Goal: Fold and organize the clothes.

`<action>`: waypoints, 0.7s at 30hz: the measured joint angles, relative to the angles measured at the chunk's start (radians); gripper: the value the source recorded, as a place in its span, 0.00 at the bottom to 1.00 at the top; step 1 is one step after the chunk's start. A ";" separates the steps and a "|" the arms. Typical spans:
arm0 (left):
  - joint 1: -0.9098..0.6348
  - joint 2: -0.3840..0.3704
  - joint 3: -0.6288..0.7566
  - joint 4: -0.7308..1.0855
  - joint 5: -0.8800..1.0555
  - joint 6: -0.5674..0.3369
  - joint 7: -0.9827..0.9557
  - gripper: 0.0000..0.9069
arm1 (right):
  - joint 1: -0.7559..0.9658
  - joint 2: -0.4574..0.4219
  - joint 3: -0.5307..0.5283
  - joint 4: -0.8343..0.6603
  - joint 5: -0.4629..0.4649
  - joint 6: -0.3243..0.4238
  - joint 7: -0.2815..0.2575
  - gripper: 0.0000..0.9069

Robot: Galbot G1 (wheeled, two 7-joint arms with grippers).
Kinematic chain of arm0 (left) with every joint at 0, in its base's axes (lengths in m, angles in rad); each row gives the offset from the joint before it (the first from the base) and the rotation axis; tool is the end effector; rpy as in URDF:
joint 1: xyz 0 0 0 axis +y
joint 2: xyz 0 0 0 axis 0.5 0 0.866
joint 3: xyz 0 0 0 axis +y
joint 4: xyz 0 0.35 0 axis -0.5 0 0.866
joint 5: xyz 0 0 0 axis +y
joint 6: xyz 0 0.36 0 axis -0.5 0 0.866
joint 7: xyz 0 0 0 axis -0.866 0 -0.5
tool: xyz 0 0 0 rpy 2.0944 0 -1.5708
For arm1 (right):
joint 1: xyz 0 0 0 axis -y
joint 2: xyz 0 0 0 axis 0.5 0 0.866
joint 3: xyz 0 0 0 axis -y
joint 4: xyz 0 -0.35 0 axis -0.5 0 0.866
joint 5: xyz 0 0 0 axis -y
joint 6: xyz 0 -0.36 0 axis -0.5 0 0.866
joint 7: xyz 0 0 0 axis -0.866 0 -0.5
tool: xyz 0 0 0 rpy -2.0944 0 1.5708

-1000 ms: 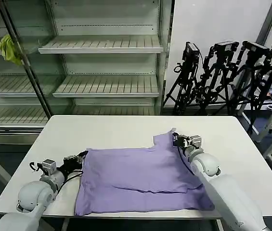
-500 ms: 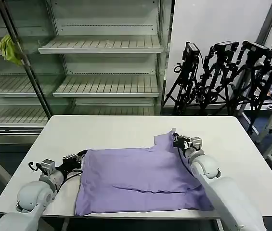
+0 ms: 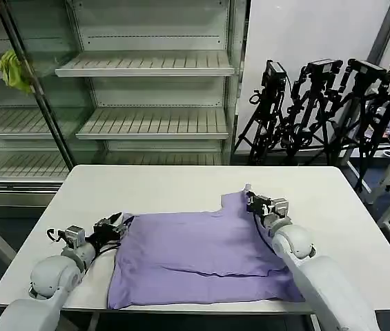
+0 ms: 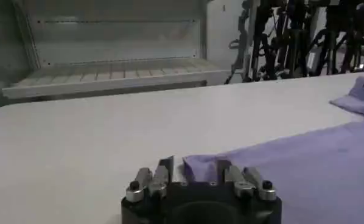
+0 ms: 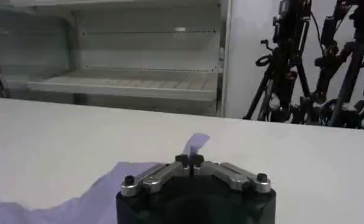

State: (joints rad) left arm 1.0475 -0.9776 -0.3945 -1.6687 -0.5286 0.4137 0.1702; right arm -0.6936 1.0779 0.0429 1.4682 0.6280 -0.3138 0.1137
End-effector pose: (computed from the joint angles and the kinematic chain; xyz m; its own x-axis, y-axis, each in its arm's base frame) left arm 0.3552 0.1377 -0.2869 -0.8708 0.2896 0.3972 0.3121 0.9500 -0.0085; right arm 0.4430 -0.0372 -0.2833 -0.9235 -0.2448 0.2954 -0.2540 0.9672 0.0076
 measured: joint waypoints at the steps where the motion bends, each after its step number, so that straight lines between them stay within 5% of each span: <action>1: -0.001 -0.001 0.001 0.002 0.000 0.000 0.000 0.23 | -0.001 0.000 0.001 0.001 0.000 0.000 0.000 0.00; 7: 0.000 0.000 0.002 0.004 0.002 -0.004 0.004 0.02 | -0.005 0.000 0.004 0.008 -0.001 0.001 0.001 0.00; 21: 0.013 0.001 -0.005 0.003 0.006 -0.020 0.012 0.00 | -0.019 -0.002 0.011 0.019 -0.005 0.002 0.001 0.00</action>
State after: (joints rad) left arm 1.0603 -0.9767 -0.3990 -1.6656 -0.5227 0.3938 0.1817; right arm -0.7130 1.0763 0.0542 1.4872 0.6228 -0.3115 0.1150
